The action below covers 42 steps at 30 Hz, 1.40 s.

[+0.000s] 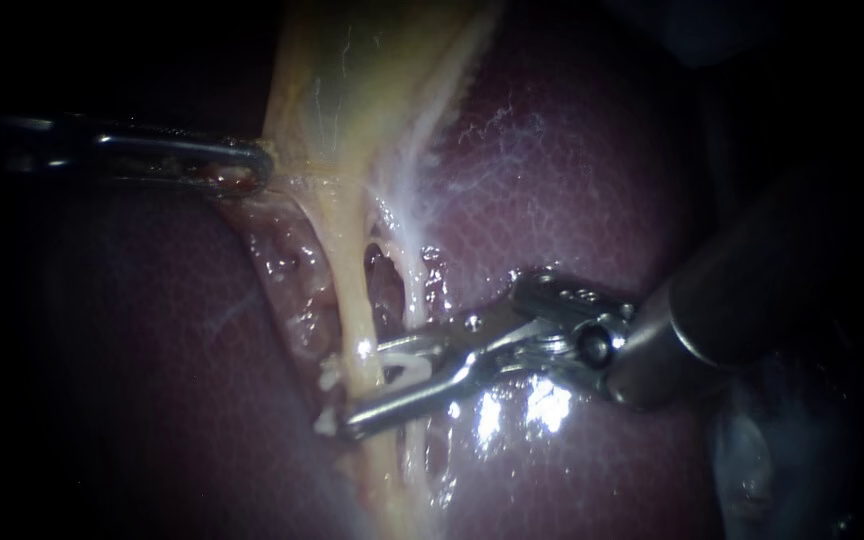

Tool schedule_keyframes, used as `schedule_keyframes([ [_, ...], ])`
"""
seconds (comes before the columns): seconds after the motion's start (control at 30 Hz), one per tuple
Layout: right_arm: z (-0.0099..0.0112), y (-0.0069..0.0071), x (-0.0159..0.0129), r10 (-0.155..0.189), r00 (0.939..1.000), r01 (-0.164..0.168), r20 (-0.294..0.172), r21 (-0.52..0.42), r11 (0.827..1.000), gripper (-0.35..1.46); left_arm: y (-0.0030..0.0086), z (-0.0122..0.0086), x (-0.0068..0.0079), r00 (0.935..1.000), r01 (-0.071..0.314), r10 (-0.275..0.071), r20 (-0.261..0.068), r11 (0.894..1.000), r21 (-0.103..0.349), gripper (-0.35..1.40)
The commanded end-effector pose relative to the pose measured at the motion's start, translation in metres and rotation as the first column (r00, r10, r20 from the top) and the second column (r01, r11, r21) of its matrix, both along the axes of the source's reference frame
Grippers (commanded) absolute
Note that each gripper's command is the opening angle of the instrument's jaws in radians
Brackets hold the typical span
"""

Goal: Clipping second clip left tube

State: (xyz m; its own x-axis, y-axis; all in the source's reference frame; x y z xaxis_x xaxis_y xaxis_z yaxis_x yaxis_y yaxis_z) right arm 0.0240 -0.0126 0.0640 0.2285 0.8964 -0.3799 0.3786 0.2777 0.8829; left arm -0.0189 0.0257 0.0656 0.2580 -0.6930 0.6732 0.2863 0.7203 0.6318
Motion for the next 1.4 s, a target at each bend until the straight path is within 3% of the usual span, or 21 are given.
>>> schedule_keyframes([
  [0.03,-0.0003,0.0000,0.0000,0.007,0.9999,-0.007,0.010,-0.002,1.000,0.47,0.0000,0.0001,-0.0001,1.0000,0.001,-0.001,-0.001,1.000,0.003,-0.35],
  [0.43,-0.0035,-0.0008,0.0008,-0.074,0.9965,0.075,-0.038,0.001,0.997,0.45,-0.0001,0.0002,-0.0001,1.0000,0.002,-0.002,-0.001,1.000,0.002,-0.35],
  [0.63,-0.0049,-0.0005,0.0005,-0.099,0.9939,0.099,-0.048,0.002,0.995,0.42,-0.0001,0.0001,-0.0001,1.0000,0.002,-0.002,-0.001,1.000,0.002,-0.35],
  [0.87,-0.0047,0.0000,0.0004,-0.099,0.9939,0.099,-0.049,-0.003,0.995,0.38,-0.0001,0.0001,-0.0001,1.0000,0.000,0.000,-0.003,1.000,0.003,-0.35],
  [1.23,-0.0043,0.0011,0.0008,-0.037,0.9993,0.038,-0.010,0.016,0.999,0.33,-0.0001,0.0002,-0.0001,1.0000,0.000,0.000,-0.003,1.000,0.003,-0.35],
  [1.4,-0.0042,0.0016,0.0007,-0.027,0.9996,0.027,-0.001,0.019,0.999,0.32,-0.0001,0.0001,-0.0001,1.0000,0.000,0.000,-0.003,1.000,0.003,-0.35],
])
